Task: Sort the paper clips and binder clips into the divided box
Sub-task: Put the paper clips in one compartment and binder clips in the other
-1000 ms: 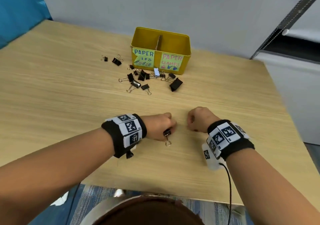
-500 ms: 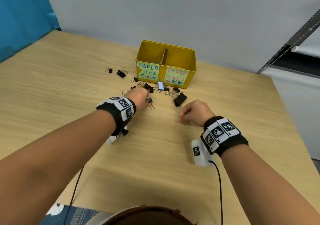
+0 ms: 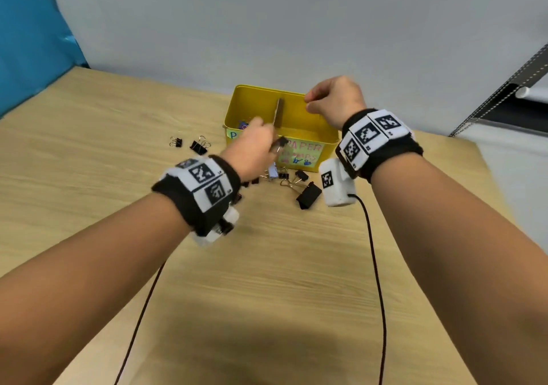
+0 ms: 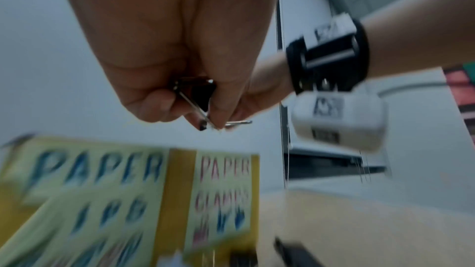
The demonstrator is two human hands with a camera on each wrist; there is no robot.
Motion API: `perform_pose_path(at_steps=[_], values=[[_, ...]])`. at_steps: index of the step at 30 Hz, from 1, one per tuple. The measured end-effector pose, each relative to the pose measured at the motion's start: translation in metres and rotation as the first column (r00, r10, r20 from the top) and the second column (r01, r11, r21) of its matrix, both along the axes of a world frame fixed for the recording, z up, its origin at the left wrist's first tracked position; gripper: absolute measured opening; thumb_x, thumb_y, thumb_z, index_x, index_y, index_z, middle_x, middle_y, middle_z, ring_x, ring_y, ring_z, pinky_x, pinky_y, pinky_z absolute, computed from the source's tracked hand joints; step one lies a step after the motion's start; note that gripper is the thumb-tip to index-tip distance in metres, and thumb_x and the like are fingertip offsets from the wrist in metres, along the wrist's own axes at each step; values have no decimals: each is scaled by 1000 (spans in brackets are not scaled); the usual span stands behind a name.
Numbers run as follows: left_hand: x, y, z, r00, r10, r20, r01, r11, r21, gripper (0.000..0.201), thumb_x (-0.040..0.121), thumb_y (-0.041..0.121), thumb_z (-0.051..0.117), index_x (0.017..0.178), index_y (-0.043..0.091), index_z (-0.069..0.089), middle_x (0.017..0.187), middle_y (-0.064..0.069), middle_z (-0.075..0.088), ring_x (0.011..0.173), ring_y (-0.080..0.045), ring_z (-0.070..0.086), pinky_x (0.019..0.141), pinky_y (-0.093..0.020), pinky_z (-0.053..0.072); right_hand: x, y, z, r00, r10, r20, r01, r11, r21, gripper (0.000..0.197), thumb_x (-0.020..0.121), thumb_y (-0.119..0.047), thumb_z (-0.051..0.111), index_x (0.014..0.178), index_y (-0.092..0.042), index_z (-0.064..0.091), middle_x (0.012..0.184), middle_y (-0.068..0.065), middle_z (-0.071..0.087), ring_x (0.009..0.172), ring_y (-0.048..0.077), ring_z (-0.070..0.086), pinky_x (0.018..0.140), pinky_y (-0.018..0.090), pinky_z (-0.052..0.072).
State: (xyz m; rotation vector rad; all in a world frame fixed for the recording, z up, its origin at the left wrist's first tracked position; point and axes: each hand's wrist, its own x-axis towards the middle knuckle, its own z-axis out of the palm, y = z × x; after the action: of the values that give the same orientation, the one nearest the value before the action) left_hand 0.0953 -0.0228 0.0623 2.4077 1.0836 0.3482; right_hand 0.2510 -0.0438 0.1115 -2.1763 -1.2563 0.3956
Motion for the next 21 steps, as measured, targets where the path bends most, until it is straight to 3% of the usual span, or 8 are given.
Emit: perform_pose_path(at_steps=[4,7,10,12,15,17,19,21], values=[[42,28,35,997,-17,74,14,999,44,31,94,25,49,120,7,51,119,-8,45,98,-17,48,93,-30,41,11,4,-10,998,-62,-9,62,996,65,31,88,-1,49,110,-11,69,115,8,69,112,21,61,103,29,45],[63,38,33,993,-101,-55,101,995,1,36,90,20,55,124,9,47,128,-12,45,116,-26,48,98,-34,39,14,-6,-15,995,-96,27,93,991,97,31,87,2,45,99,-10,71,108,10,71,105,24,63,98,30,47],[63,32,23,964,-167,-209,186,980,76,66,78,21,66,136,18,34,143,-9,32,134,-27,30,109,-42,27,11,-26,-14,988,-84,129,78,996,52,27,86,-1,47,90,-13,71,93,4,66,88,18,56,81,20,40],[50,21,16,985,-153,-77,164,974,157,66,76,14,64,135,21,36,141,-4,34,132,-23,30,109,-39,26,6,-40,-14,985,-19,169,28,998,-51,24,85,-2,48,88,-14,69,87,2,59,84,17,52,78,21,38],[27,5,-7,974,-206,94,190,970,155,35,83,8,57,116,17,51,117,1,50,111,-15,47,95,-27,40,-7,-56,-20,975,149,164,-80,927,-366,9,85,-11,59,92,-13,64,96,6,59,92,21,55,78,26,41],[18,1,-24,964,-267,2,265,958,106,29,84,5,54,111,16,55,110,0,50,109,-19,50,90,-31,45,-15,-59,-32,948,270,167,-122,797,-592,41,80,-23,70,117,-10,60,115,8,60,101,21,54,81,27,41],[16,3,-38,937,-288,-199,308,948,76,43,85,3,53,126,17,50,125,-4,48,120,-24,44,97,-40,45,-21,-55,-48,931,338,136,-162,718,-677,71,74,-33,75,136,-12,46,131,8,56,117,24,53,91,30,44],[18,4,-47,897,-272,-348,320,944,87,55,87,2,51,138,18,39,138,-7,41,126,-26,39,100,-41,43,-24,-49,-66,914,382,134,-186,691,-698,84,71,-39,76,141,-12,37,135,9,54,122,25,52,98,33,46]])
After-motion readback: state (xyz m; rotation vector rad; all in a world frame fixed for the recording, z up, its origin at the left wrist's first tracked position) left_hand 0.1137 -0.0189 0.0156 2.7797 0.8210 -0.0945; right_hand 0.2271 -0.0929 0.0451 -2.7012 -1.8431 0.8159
